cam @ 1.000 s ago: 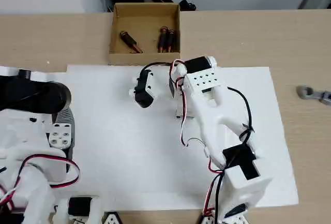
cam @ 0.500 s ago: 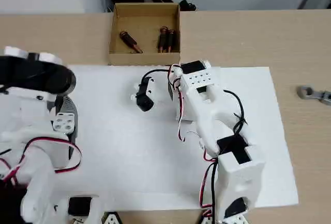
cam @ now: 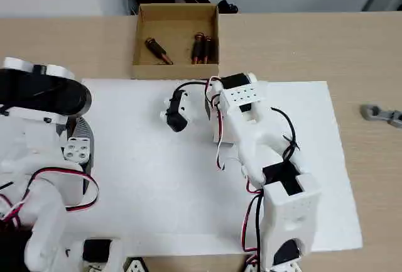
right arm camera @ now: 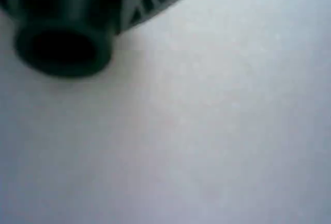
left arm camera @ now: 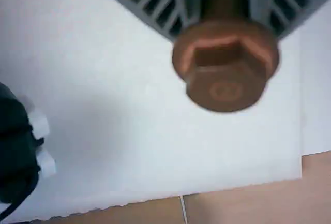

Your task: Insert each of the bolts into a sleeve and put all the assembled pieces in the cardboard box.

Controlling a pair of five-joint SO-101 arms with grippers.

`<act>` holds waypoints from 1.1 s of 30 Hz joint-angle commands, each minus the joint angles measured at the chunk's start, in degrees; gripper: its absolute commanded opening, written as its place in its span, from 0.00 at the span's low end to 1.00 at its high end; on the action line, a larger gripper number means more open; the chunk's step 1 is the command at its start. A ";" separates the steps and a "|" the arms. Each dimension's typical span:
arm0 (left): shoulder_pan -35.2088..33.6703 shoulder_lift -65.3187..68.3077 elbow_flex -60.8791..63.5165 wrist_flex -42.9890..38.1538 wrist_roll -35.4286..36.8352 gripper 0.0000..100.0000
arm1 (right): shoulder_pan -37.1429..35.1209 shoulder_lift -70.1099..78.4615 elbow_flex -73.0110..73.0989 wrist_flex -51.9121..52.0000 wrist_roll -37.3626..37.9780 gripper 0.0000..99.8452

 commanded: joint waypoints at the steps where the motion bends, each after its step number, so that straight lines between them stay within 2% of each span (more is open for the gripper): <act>1: -0.18 0.26 -0.22 -1.41 -0.44 0.01 | 0.04 2.15 0.62 -0.40 0.26 0.00; 11: -0.09 0.00 -0.22 -1.41 -0.44 0.01 | 0.04 -12.62 0.62 -0.40 -8.00 0.00; 24: 0.09 -0.09 -0.48 -1.41 -0.44 0.01 | -1.10 -47.43 0.88 2.51 -20.13 0.00; 28: 0.18 0.26 -0.48 -1.49 -0.44 0.01 | -1.19 -58.68 0.70 1.63 -26.73 0.00; 33: 0.18 0.35 -0.31 -5.19 -0.18 0.01 | -4.00 -70.11 0.97 -0.13 -42.29 0.00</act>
